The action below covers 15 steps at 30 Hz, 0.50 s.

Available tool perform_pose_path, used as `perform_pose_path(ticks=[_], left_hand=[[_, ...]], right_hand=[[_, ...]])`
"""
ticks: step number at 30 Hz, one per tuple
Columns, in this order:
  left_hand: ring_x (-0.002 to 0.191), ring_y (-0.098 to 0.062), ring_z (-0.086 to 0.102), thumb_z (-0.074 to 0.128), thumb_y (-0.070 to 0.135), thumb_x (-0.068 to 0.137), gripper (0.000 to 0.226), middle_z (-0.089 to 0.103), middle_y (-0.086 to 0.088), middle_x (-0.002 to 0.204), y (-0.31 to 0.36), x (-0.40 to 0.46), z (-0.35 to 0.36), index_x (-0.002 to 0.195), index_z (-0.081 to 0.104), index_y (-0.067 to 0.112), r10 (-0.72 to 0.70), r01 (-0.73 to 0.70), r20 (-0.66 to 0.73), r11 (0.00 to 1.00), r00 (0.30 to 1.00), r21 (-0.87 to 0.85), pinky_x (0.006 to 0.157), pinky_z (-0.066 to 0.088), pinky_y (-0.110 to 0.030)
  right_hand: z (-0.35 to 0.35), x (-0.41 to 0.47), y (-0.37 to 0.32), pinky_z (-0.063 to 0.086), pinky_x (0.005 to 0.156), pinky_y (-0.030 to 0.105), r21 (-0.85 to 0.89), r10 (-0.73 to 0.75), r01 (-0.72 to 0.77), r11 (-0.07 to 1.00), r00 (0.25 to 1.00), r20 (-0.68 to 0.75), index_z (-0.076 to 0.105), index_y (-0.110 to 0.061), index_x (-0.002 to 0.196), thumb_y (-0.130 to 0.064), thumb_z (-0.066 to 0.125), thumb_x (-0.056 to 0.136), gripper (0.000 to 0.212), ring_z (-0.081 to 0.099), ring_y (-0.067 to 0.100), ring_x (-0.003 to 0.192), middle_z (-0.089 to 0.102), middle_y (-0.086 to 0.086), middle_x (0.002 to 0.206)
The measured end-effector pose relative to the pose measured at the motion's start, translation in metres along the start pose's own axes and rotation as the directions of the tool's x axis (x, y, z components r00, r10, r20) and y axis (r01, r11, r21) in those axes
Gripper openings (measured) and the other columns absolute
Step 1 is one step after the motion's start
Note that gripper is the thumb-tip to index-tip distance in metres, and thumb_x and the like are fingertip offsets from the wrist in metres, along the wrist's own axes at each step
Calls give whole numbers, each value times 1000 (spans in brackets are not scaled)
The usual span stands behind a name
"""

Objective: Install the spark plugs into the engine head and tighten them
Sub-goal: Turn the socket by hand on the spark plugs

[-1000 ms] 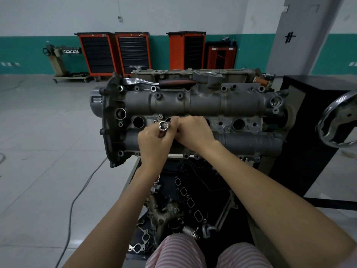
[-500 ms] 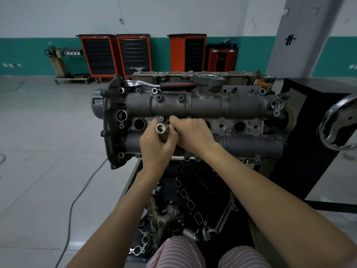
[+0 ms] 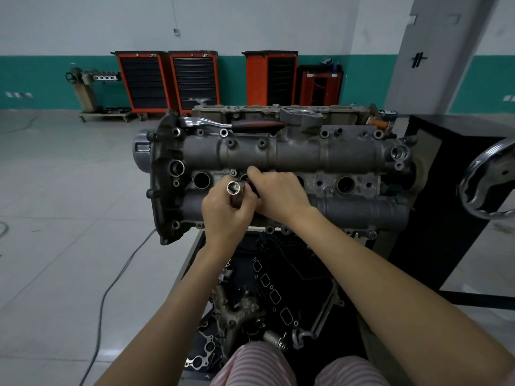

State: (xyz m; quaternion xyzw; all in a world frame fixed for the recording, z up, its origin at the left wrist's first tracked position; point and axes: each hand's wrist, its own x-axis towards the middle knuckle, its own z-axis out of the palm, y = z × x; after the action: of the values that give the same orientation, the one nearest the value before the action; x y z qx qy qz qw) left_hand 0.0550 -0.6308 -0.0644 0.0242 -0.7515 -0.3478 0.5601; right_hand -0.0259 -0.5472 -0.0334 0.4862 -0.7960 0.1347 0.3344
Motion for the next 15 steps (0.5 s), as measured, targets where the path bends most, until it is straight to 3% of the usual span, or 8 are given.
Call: perform_pose_path(ticks=[3,6,8,11,15], left_hand=[[47,-17,34,51,37,84,50,34,5,47,0,2,2,53,44,-2,-11,11,-15,1000,1000,17,46,29,-28],[43,-24,40,53,44,85,61,44,-10,42,0,3,3,50,49,-6,-50,51,-13,999,999,11,47,32,-36],[45,-27,44,51,43,86,60,47,-13,44,0,3,2,52,51,-7,-32,32,-10,999,999,37,49,33,-38],[47,-17,39,48,34,87,50,40,2,47,1,1,1,56,50,-5,10,-10,-17,999,1000,37,49,33,-34],[52,-16,39,46,32,86,44,41,-1,56,1,0,1,65,51,-6,15,-15,-11,1000,1000,3,52,32,-28]], right_hand=[[-6,-2,-4,25,45,24,20,21,-20,1000,996,-84,56,-6,71,-17,71,73,19,57,32,43,61,9,52],[-8,-3,-6,26,44,20,30,23,-20,999,991,-128,58,-5,59,-12,79,60,22,51,30,32,56,9,42],[-8,-2,-4,27,45,23,69,31,-23,997,991,-127,59,-5,67,-15,72,69,17,56,33,41,60,12,49],[-5,-3,-3,26,49,28,36,28,-27,999,999,-34,53,-8,86,-28,55,84,21,62,35,61,66,11,68],[-4,-3,-1,24,49,30,39,-7,8,999,1000,-17,48,-6,94,-28,50,86,24,61,35,64,65,11,72]])
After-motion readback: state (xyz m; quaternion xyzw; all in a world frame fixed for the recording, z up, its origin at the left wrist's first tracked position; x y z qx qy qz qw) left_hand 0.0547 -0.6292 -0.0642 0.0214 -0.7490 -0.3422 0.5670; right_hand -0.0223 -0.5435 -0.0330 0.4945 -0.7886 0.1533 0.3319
